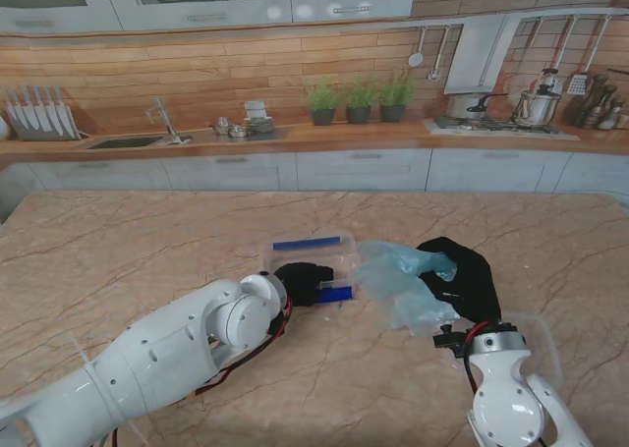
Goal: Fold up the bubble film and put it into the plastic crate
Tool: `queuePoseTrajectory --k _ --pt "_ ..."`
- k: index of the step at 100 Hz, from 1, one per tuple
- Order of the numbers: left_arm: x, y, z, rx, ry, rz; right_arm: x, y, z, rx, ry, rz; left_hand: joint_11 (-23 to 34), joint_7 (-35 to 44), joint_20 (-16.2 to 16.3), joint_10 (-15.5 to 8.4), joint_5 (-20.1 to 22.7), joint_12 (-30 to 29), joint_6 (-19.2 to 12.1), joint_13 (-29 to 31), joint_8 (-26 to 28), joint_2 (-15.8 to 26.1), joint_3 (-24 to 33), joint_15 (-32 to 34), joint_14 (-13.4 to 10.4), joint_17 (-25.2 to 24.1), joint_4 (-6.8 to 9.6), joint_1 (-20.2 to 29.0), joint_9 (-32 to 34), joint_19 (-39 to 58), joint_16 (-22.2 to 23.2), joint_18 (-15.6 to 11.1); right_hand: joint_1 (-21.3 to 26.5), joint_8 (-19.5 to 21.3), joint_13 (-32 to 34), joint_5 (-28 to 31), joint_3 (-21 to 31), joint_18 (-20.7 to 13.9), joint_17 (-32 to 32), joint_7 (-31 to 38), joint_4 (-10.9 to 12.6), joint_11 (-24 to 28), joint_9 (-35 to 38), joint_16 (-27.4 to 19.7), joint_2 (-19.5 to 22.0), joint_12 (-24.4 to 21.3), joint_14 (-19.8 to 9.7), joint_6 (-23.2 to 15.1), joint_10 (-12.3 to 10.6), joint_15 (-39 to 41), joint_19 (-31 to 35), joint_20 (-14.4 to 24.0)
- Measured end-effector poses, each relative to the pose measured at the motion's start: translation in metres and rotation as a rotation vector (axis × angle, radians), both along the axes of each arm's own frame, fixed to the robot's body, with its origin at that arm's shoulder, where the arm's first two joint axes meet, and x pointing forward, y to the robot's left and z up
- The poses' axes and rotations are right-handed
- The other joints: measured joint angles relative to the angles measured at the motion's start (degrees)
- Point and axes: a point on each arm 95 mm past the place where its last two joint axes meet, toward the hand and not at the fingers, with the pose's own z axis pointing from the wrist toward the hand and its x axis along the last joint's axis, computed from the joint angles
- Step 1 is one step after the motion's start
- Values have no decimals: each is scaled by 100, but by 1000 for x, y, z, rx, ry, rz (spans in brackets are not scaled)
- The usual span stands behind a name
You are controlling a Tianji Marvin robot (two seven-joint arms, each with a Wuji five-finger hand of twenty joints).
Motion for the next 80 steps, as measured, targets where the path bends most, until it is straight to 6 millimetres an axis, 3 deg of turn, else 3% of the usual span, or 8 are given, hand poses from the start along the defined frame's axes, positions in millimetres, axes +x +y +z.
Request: queuePoseTrajectory --k 14,49,60,73,80 --pt "-2 -3 -1 11 -16 -6 0 0 0 1 1 1 -3 0 0 0 0 0 -13 0 0 1 -5 0 0 1 0 1 0 4 1 0 0 0 0 -1 -47 0 0 0 1 0 -1 2 62 0 0 1 0 0 0 2" --pt "8 2 0 89 -71 -22 1 1 -1 7 12 10 -154 90 -9 -96 5 -54 -437 -70 4 14 -10 -153 0 -167 0 -7 -6 -60 -19 -8 0 -58 0 -34 -59 0 -2 0 1 0 -1 32 64 0 0 3 3 0 0 62" --pt "10 4 0 86 -68 -9 2 2 -1 6 17 15 -216 92 -73 -97 9 -70 -442 -187 -148 15 -7 -159 0 -265 0 -24 -68 -71 -196 -12 0 -60 0 -35 -107 0 -4 0 1 0 -1 40 118 0 0 3 4 0 0 63" --pt "10 7 -1 95 -51 -6 2 2 -1 3 19 20 64 92 -136 -97 -104 -351 -553 -511 -216 120 509 -124 -44 -432 74 -769 -508 -72 -627 -91 0 -62 0 -36 -107 0 -6 0 1 0 -1 46 118 0 0 4 4 0 0 63" --pt "10 9 -1 94 -45 -3 3 2 -1 3 19 20 162 92 -149 -101 -120 -507 -589 -581 -220 120 515 -124 -44 -483 74 -1015 -670 -72 -724 -92 0 -62 0 -36 -107 0 -9 0 1 0 -1 65 118 0 0 4 4 0 0 63"
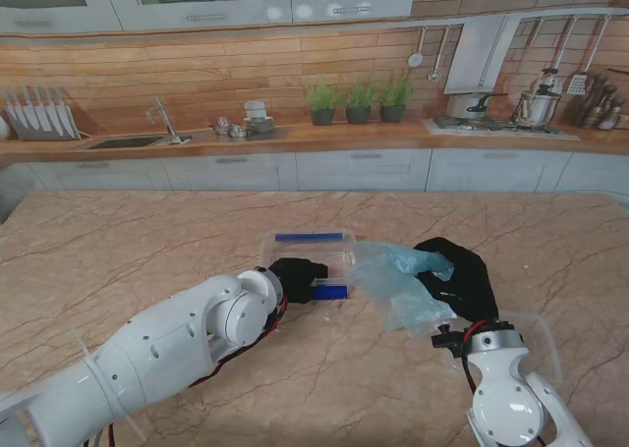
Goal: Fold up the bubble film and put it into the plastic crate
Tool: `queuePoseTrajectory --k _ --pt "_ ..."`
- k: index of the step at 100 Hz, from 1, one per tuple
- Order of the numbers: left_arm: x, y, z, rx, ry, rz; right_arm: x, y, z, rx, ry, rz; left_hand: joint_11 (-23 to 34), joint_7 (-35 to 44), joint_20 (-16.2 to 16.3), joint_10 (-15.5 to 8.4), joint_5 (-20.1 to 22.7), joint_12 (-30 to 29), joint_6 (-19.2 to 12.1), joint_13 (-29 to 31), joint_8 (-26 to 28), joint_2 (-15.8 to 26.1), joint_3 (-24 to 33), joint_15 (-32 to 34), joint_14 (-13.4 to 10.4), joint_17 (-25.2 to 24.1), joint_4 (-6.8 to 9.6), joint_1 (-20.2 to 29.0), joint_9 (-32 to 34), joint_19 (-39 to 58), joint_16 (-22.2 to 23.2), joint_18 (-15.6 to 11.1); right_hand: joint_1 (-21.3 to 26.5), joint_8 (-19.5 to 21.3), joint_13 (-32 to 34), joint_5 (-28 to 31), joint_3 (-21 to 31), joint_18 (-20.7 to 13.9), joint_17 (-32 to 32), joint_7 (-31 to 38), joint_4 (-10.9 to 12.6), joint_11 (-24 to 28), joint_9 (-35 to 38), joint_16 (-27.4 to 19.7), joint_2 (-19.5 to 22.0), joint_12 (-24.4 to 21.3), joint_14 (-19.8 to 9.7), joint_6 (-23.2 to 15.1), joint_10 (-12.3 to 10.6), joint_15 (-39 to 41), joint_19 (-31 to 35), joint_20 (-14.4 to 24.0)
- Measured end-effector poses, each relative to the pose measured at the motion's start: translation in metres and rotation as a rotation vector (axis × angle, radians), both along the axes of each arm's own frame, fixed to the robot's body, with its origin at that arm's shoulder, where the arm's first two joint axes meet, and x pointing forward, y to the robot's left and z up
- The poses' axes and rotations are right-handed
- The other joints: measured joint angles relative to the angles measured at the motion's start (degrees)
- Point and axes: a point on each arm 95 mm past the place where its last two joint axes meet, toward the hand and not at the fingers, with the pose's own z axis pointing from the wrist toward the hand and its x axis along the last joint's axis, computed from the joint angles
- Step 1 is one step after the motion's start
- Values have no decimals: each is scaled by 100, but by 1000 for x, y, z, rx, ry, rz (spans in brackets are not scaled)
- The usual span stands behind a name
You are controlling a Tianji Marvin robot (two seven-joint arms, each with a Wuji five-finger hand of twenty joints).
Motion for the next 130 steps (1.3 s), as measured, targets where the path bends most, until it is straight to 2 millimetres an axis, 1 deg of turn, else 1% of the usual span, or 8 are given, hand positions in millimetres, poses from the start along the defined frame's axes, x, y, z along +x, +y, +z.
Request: queuePoseTrajectory --k 14,30,32,40,71,93,115,130 --pt "1 1 1 -11 -12 8 0 0 0 -1 2 -1 203 -19 -84 0 -5 -339 -1 -86 -10 1 -19 -34 0 -100 1 -305 -132 -126 -174 -2 0 -1 0 0 -1 0 -5 0 0 0 -1 26 0 0 0 0 1 0 0 1" --pt "1 2 0 -29 -21 21 1 1 0 -3 7 2 372 -377 -294 -4 -70 -1317 -1 -307 -134 127 -145 -342 0 -349 58 -721 -485 -292 -457 -3 0 -7 0 0 -1 0 -15 0 0 0 -1 29 0 0 0 1 2 0 0 2" --pt "1 2 0 -35 -24 25 1 1 0 -3 7 2 373 -399 -305 -4 -70 -1372 -1 -309 -139 165 -168 -368 0 -370 150 -779 -485 -313 -482 -3 0 -9 0 0 -1 0 -16 0 0 0 -1 30 0 0 0 1 2 0 0 2" --pt "1 3 0 -57 -41 40 1 1 -1 -3 9 5 352 -656 -411 -4 -70 -1497 0 -395 -207 331 -307 -498 0 -500 237 -922 -611 -419 -615 -3 0 -11 0 0 -1 0 -42 0 0 0 -1 31 1 0 0 1 2 0 0 3" --pt "-2 10 10 -90 -91 37 6 2 -1 -20 19 29 -536 -1782 -1012 -4 -241 -2288 -1 -984 -859 330 -1113 -1691 -130 -1175 245 -1484 -1207 -1537 -1449 109 0 -12 -66 -1 -2 0 -90 0 0 0 -14 41 2 0 0 1 5 0 0 8" --pt "-12 21 25 -188 -154 60 18 9 -1 -33 38 67 -736 -2064 -1139 -4 -243 -2459 -1 -1055 -1003 327 -1607 -1938 -140 -1276 246 -1633 -1210 -1860 -1590 143 0 -12 -67 -1 -10 0 -132 0 1 0 -15 43 3 0 0 1 5 0 -42 11" --pt "-19 54 38 -273 -280 177 44 24 -1 -71 115 128 -737 -2068 -1149 62 -127 -2484 -1 -1056 -1003 966 -2230 -1945 -140 -1284 247 -1287 -1202 -1878 -1591 156 0 -12 -68 -3 -12 0 -132 0 1 0 -15 57 3 0 0 1 5 0 -42 66" --pt "-25 86 38 -344 -351 298 66 35 9 -126 133 189 -737 -2068 -1348 135 -41 -2485 7 -1056 -1004 1085 -2460 -1945 -140 -1268 248 -1239 -1124 -2083 -1591 187 0 -12 -68 -4 -13 0 -132 0 1 0 -15 89 3 0 0 1 5 0 -42 72"
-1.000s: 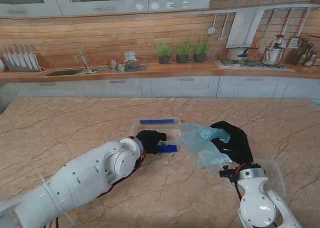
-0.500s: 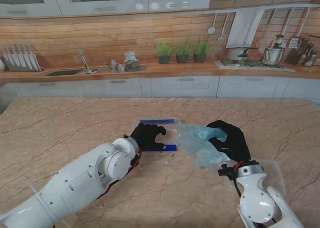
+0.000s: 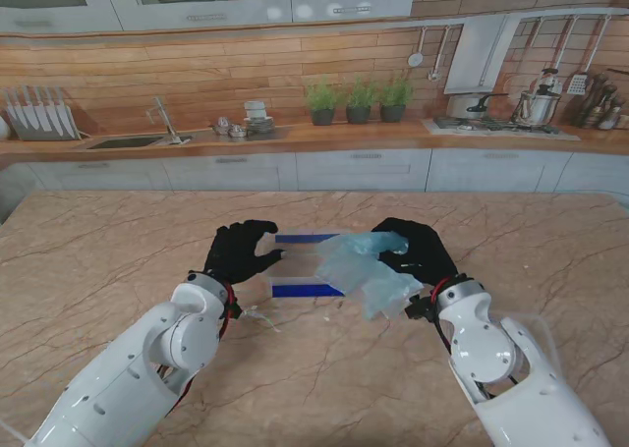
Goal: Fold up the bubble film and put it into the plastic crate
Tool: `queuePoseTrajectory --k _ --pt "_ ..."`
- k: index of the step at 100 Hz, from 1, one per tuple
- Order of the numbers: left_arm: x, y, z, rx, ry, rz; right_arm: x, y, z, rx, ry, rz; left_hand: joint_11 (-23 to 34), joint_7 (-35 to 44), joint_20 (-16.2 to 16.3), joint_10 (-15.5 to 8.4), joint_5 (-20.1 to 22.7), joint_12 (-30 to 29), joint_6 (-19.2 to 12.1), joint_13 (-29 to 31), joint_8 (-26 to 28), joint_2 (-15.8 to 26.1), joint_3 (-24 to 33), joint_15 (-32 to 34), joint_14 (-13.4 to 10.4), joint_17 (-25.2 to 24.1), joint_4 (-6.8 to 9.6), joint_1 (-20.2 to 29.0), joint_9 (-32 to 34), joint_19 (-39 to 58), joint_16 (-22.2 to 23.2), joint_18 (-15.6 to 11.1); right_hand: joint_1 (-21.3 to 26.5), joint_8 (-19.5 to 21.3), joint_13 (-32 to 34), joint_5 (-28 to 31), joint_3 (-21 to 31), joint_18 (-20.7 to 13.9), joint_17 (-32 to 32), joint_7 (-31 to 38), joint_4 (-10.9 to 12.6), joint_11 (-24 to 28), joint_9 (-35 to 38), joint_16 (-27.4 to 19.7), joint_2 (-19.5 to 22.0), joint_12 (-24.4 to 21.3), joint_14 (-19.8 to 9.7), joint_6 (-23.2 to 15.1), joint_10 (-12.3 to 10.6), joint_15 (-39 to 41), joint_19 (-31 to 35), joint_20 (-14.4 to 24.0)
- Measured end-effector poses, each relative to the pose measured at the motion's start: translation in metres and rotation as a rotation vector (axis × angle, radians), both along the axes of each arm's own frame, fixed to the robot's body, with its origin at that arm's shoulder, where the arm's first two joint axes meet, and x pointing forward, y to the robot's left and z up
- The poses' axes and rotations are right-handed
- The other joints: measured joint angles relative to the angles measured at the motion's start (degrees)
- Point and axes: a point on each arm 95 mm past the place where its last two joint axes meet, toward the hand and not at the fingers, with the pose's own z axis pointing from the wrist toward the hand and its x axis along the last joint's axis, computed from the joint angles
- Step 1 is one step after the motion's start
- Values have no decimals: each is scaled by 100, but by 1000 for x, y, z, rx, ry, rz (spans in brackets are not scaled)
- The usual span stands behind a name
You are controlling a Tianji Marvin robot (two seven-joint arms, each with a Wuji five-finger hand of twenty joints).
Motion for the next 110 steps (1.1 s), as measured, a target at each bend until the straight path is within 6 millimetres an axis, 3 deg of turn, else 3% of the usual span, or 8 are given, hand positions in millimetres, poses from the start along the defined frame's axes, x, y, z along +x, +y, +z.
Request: queuePoseTrajectory --k 7,20,54,78,110 --pt "-4 13 -1 -51 -36 59 11 6 7 -25 3 30 -1 0 -125 21 219 0 1 13 14 59 -158 1 39 4 0 120 105 -7 -25 59 0 0 0 -2 0 0 0 1 0 0 0 7 0 0 0 0 0 0 0 1" --pt "-10 27 -5 -155 -61 186 32 22 21 -83 21 106 -1 0 -163 141 226 -12 4 81 14 67 -259 72 149 6 1 165 169 -9 -25 167 0 0 0 -3 0 0 0 3 0 0 0 9 0 0 0 0 0 0 0 1" --pt "-15 28 -7 -263 -53 217 94 64 41 -314 -63 202 -1 -1 -215 154 292 -20 8 115 14 311 -273 165 198 33 9 296 237 56 -26 174 -7 -49 0 -22 0 -7 107 138 0 4 0 10 7 0 -11 -17 -6 1 0 2" --pt "-17 26 -7 -308 -56 231 111 86 28 -383 -115 229 -1 -1 -220 156 292 -17 46 115 14 311 -273 230 218 63 9 296 237 117 -27 174 -110 -124 3 -31 0 -75 207 267 0 26 1 10 171 -3 -79 -106 -62 1 0 2" --pt "-18 17 -7 -325 -49 186 116 97 10 -515 -185 274 13 -1 -226 158 359 5 47 172 14 311 -279 248 219 65 9 296 366 153 -27 175 -119 -221 34 -94 0 -149 296 406 0 158 3 11 180 -64 -166 -177 -132 1 0 2"
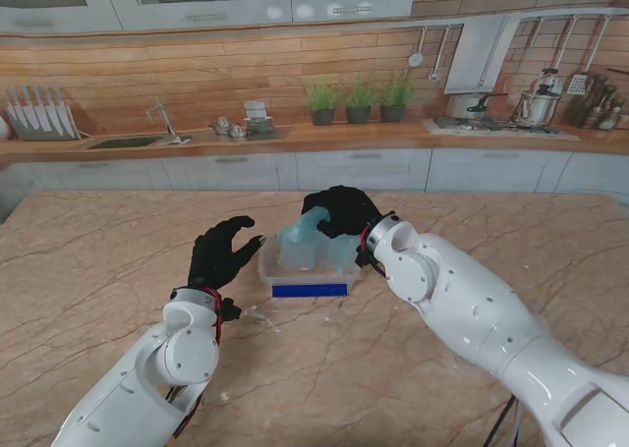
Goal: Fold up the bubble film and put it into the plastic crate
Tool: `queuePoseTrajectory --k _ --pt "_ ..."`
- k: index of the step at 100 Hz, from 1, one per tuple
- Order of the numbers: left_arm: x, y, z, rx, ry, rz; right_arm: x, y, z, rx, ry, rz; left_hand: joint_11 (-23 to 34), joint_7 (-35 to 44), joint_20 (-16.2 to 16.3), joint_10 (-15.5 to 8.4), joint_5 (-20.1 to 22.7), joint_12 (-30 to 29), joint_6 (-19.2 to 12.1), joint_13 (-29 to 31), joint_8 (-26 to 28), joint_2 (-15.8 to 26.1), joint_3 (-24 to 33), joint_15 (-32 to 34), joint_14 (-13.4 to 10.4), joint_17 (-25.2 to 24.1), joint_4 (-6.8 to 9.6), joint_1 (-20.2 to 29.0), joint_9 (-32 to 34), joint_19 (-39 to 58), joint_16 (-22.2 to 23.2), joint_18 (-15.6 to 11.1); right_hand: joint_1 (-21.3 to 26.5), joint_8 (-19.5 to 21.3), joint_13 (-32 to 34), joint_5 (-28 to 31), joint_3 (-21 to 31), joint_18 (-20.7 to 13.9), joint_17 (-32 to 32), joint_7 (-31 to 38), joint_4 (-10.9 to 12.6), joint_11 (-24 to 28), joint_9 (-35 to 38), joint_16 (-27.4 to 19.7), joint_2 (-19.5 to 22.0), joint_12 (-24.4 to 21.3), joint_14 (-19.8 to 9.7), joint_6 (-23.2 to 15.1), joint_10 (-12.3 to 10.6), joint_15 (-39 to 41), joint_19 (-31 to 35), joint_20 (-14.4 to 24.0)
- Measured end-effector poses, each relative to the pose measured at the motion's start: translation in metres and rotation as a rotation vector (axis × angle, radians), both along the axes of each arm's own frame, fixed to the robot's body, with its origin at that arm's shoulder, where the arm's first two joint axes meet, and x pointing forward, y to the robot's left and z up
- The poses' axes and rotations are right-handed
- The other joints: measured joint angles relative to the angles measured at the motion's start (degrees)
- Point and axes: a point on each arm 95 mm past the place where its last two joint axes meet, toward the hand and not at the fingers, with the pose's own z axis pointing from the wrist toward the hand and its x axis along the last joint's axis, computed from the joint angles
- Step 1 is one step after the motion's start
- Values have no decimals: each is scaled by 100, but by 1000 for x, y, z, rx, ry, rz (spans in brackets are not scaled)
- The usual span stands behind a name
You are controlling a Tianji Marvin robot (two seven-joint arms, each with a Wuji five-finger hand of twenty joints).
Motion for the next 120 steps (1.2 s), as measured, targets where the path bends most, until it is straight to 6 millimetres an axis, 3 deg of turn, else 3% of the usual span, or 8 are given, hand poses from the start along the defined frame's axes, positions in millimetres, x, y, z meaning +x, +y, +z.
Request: queuePoseTrajectory --k 37,73,83,120 --pt "-7 -16 4 -59 8 -97 6 7 -11 -41 106 43 18 0 -51 1 3 0 1 11 0 0 -1 4 1 60 0 0 100 104 0 11 -5 -77 1 -62 -47 -8 36 68 0 24 0 0 76 -8 -17 -19 -12 0 0 -32" --pt "-9 -19 4 -99 16 -115 10 18 -16 -92 210 80 18 0 -51 1 20 0 1 13 0 0 -2 4 1 61 0 1 101 105 0 14 -5 -83 1 -62 -48 -8 26 70 1 27 0 0 105 -26 -17 -19 -12 0 2 -69" --pt "-9 -19 4 -100 17 -113 11 20 -19 -110 257 99 18 0 -53 1 141 0 2 13 -1 0 -2 4 1 61 0 4 101 106 0 14 -6 -82 -4 -62 -56 -7 -20 70 1 27 -12 12 381 -28 -17 -19 -12 0 6 -69" --pt "-9 -27 3 -171 41 -148 19 21 -27 -185 348 130 27 0 -107 4 141 39 2 13 -1 58 -6 4 1 61 0 20 101 106 0 14 -6 306 -121 -85 -179 -7 -163 149 1 76 -176 142 645 57 -17 -118 6 1 11 -69"
